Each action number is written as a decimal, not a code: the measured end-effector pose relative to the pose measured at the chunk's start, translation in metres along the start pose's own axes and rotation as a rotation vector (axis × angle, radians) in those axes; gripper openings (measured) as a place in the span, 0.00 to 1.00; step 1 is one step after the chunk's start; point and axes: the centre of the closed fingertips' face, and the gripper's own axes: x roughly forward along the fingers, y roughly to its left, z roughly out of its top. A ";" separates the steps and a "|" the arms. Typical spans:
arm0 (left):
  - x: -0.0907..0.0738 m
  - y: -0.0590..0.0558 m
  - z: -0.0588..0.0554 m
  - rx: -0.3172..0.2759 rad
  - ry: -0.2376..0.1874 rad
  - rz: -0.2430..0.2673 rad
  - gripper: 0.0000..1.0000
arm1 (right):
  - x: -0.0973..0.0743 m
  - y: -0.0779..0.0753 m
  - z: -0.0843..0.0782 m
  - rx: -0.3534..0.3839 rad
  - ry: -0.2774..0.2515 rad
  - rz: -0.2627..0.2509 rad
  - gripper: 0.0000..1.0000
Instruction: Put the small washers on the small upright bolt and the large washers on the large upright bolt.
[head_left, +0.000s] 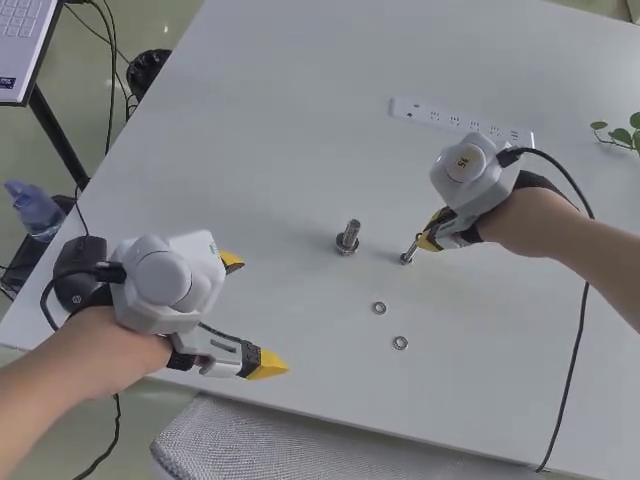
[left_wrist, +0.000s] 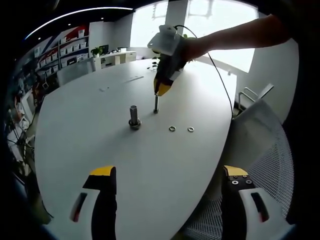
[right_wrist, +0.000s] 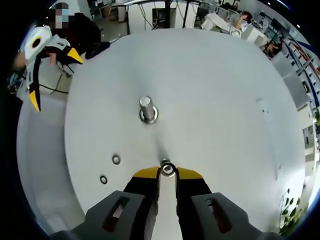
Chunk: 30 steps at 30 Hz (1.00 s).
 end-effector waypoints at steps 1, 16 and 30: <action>0.000 0.000 0.000 0.000 0.001 0.000 0.86 | 0.001 0.000 -0.001 -0.002 0.003 0.000 0.12; 0.001 0.001 -0.001 -0.006 -0.002 -0.003 0.85 | 0.007 0.001 -0.003 -0.015 0.026 0.004 0.12; 0.001 0.004 -0.006 -0.017 0.002 -0.005 0.83 | 0.019 0.002 -0.007 -0.020 0.038 0.005 0.12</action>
